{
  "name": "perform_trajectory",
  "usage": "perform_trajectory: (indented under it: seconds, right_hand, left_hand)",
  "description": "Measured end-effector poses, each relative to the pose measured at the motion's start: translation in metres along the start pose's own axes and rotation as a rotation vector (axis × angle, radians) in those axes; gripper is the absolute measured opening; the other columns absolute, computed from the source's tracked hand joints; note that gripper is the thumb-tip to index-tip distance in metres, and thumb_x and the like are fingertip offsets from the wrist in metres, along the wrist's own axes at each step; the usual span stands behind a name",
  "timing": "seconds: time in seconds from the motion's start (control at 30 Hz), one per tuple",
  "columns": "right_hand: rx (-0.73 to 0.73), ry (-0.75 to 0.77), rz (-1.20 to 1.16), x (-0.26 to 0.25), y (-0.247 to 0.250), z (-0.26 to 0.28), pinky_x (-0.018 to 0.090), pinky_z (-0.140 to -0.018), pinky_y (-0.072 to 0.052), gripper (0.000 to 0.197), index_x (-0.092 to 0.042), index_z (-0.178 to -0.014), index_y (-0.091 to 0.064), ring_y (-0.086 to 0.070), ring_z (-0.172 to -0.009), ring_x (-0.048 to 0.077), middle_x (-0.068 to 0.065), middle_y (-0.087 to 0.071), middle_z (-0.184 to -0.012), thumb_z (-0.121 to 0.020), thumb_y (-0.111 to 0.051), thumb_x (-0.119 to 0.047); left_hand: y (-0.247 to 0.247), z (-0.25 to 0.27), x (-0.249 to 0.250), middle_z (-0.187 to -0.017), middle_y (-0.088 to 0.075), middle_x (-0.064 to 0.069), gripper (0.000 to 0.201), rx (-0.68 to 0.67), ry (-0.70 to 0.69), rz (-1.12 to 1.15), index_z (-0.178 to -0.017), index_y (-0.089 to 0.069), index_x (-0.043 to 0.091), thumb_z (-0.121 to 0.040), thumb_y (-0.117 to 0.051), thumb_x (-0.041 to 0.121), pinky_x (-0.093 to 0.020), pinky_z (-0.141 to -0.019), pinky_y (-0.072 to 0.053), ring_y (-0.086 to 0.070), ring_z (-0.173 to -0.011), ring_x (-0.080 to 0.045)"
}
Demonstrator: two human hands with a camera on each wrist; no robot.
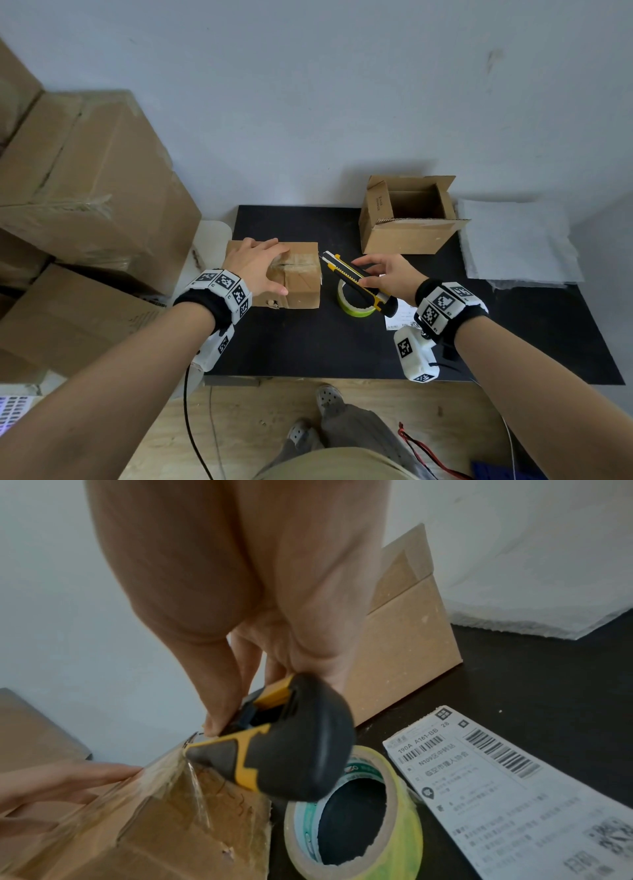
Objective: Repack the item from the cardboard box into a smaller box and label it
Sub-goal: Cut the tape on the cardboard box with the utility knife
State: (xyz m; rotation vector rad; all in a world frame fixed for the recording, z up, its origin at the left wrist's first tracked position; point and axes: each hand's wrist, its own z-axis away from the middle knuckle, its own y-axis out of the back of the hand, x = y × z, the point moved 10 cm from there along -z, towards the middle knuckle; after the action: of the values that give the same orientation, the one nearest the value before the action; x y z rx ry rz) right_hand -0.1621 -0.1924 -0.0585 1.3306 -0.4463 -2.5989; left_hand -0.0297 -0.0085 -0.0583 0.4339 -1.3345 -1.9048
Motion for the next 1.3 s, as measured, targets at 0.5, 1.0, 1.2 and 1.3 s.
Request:
perform_trajectory:
  seconds: [0.5, 1.0, 1.2, 1.3]
  right_hand:
    - [0.001, 0.001, 0.05, -0.007, -0.001, -0.001, 0.03, -0.081, -0.053, 0.041, -0.019, -0.125, -0.054, -0.064, -0.088, 0.014, 0.003, -0.065, -0.101, -0.088, -0.06, -0.003]
    - [-0.047, -0.04, 0.107, -0.001, -0.005, 0.014, 0.033, -0.082, -0.055, 0.039, -0.02, -0.121, -0.056, -0.066, -0.087, 0.016, 0.002, -0.066, -0.1, -0.087, -0.061, -0.003]
    - [-0.041, -0.044, 0.093, 0.004, -0.009, 0.019, 0.044, -0.09, -0.053, 0.042, -0.022, -0.124, -0.056, -0.066, -0.096, 0.022, 0.009, -0.065, -0.113, -0.086, -0.063, -0.005]
    - [-0.036, -0.045, 0.084, 0.006, -0.01, 0.022, 0.04, -0.087, -0.054, 0.039, -0.022, -0.121, -0.056, -0.066, -0.091, 0.019, 0.005, -0.064, -0.108, -0.087, -0.062, -0.006]
  left_hand:
    - [0.002, 0.001, 0.001, -0.155, -0.022, 0.01, 0.088, 0.021, -0.014, -0.08, -0.142, -0.025, 0.04, -0.069, -0.064, 0.067, -0.045, -0.107, -0.03, -0.029, -0.133, -0.026]
    - [0.004, 0.003, 0.005, -0.155, -0.022, 0.008, 0.086, 0.034, -0.015, -0.16, -0.144, -0.023, 0.038, -0.072, -0.058, 0.07, -0.044, -0.107, -0.028, -0.031, -0.131, -0.026]
    - [0.004, 0.003, 0.007, -0.156, -0.021, 0.008, 0.086, 0.032, -0.024, -0.157, -0.144, -0.022, 0.038, -0.073, -0.059, 0.068, -0.045, -0.108, -0.029, -0.031, -0.132, -0.026]
    - [0.004, 0.003, 0.008, -0.156, -0.021, 0.008, 0.086, 0.031, -0.031, -0.159, -0.144, -0.023, 0.039, -0.072, -0.06, 0.068, -0.044, -0.107, -0.029, -0.031, -0.132, -0.026]
